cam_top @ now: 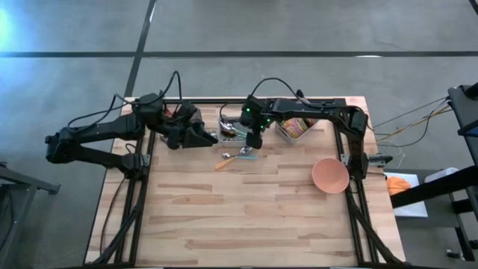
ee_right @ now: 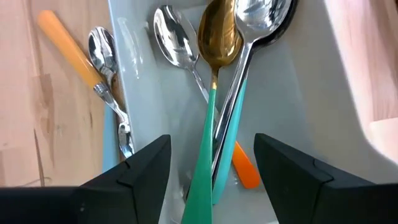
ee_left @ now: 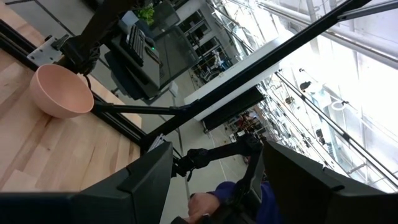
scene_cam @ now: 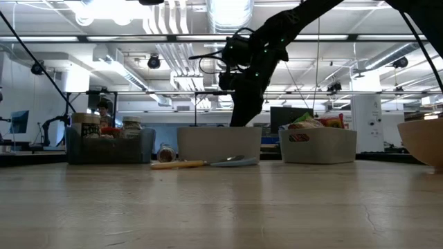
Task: Pick & Place Food Item
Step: Put the orange spoon into the right gray bin
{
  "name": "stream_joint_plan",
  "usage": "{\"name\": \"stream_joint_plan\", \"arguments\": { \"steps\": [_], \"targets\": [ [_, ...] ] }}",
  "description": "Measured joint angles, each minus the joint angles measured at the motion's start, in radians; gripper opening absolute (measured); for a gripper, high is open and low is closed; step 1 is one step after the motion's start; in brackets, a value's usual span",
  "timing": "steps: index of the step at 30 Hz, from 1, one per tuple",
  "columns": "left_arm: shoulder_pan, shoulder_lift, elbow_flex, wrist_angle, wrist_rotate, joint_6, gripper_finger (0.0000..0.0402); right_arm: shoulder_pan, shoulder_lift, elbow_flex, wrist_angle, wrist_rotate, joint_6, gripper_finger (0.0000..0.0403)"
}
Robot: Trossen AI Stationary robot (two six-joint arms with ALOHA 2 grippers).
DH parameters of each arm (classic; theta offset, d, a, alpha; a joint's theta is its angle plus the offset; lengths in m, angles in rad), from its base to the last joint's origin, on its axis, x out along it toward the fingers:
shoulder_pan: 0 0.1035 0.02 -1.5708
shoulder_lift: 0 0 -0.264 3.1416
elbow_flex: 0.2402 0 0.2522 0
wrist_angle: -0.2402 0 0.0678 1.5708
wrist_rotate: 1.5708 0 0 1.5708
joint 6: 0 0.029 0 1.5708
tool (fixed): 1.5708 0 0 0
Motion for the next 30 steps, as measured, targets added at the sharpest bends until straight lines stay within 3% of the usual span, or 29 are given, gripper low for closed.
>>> {"name": "stream_joint_plan", "arguments": {
  "steps": [10, 19, 24, 30],
  "targets": [
    [0.000, 0.000, 0.000, -0.087, 0.000, -0.003, 0.0252, 0.000, -0.013, 0.000, -0.014, 0.082, 0.000, 0.0213],
    [0.001, 0.000, 0.000, -0.277, -0.059, 0.052, 0.0252, 0.003, -0.104, 0.000, -0.020, 0.076, 0.004, 0.0105],
    [0.000, 0.002, 0.000, -0.409, -0.131, 0.077, 0.0252, 0.015, -0.159, 0.000, -0.042, -0.032, 0.034, 0.0047],
    [0.006, 0.003, -0.065, -0.445, -0.217, 0.175, 0.0252, 0.041, -0.216, 0.000, -0.068, 0.005, 0.082, 0.0030]
  ]
}}
